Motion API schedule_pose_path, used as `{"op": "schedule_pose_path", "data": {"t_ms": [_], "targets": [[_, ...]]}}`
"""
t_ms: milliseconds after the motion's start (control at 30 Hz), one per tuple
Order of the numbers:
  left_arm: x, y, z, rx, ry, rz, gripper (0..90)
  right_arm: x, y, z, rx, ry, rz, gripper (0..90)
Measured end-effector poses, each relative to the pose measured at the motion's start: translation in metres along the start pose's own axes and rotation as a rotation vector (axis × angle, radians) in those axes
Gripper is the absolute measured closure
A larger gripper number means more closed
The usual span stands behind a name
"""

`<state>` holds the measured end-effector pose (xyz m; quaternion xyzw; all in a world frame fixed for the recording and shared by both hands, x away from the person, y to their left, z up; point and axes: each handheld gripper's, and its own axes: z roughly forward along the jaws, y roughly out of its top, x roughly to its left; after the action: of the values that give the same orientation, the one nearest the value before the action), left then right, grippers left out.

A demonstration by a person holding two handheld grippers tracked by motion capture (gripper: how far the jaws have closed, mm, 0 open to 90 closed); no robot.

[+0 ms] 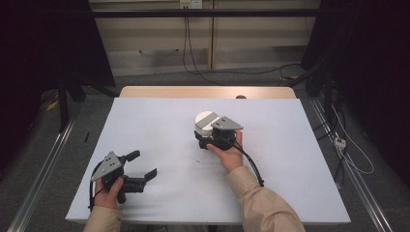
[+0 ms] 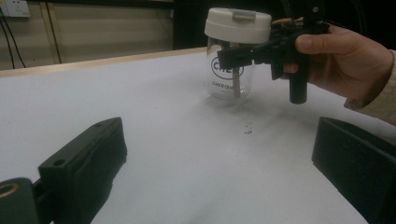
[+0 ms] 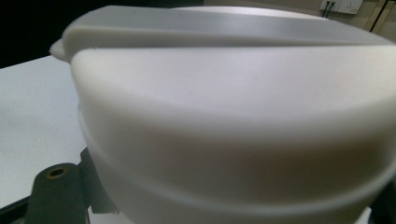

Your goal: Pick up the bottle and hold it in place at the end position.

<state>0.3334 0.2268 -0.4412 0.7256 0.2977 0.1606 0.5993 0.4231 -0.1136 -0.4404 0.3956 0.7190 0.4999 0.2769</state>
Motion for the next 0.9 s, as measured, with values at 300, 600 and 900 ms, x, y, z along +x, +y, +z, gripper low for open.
{"op": "schedule_pose_path", "data": {"t_ms": [300, 600, 900], "targets": [[-0.0002, -0.0002, 0.0006, 0.0, -0.002, -0.002, 2.8, -0.0006, -0.0004, 0.0015, 0.002, -0.001, 0.002, 18.2], [-0.0005, -0.0005, 0.0016, 0.004, -0.009, 0.0, 2.8, -0.0011, -0.0025, 0.0039, 0.01, -0.002, -0.001, 18.2], [-0.0004, -0.0012, 0.0027, 0.011, -0.013, 0.001, 2.8, -0.0017, -0.0055, 0.0071, 0.023, -0.006, -0.001, 18.2]]}}
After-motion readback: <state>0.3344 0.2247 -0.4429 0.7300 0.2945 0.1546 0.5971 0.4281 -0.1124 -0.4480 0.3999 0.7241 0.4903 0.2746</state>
